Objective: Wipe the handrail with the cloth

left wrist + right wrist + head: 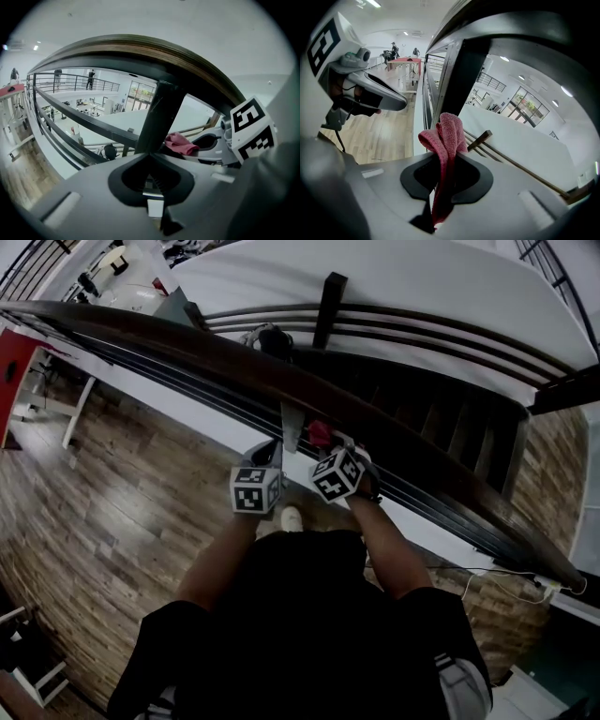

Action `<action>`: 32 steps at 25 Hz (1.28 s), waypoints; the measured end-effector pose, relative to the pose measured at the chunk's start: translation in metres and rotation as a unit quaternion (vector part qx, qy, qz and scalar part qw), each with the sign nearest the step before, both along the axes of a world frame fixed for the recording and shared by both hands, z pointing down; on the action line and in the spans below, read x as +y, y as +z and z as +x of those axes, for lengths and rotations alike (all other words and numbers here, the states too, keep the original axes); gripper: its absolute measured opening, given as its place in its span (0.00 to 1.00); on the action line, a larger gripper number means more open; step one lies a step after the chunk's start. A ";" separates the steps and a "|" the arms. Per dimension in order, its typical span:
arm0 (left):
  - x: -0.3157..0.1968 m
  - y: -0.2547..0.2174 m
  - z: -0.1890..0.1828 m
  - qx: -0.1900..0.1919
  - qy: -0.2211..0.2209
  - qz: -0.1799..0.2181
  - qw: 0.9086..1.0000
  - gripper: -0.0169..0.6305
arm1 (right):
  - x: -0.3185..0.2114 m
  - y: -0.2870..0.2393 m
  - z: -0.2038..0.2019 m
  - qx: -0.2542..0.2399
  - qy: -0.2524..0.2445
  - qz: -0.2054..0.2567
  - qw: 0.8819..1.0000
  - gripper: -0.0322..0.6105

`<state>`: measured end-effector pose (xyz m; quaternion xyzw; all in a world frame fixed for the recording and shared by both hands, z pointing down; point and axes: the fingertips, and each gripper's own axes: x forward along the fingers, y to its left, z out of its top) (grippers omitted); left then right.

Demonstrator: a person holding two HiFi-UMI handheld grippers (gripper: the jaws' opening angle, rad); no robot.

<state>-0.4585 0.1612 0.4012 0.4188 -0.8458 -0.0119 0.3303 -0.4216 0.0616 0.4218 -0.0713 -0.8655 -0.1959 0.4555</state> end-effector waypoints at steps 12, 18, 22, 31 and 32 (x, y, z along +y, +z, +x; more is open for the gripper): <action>0.025 0.000 -0.003 -0.003 -0.031 0.000 1.000 0.03 | 0.008 0.003 -0.012 -0.001 -0.022 0.006 1.000 0.13; 0.029 -0.006 -0.002 -0.013 -0.037 0.000 0.999 0.03 | 0.018 -0.001 -0.010 -0.012 -0.037 -0.020 0.999 0.13; 0.032 -0.012 0.005 -0.017 -0.037 0.009 0.999 0.03 | 0.041 -0.021 0.002 -0.053 -0.020 -0.141 0.988 0.13; 0.004 -0.022 0.034 -0.028 -0.014 0.048 0.998 0.03 | 0.036 -0.064 0.055 -0.159 0.010 -0.240 0.958 0.13; -0.005 -0.026 0.040 -0.034 -0.003 0.052 0.998 0.03 | 0.032 -0.070 0.064 -0.171 0.010 -0.243 0.955 0.13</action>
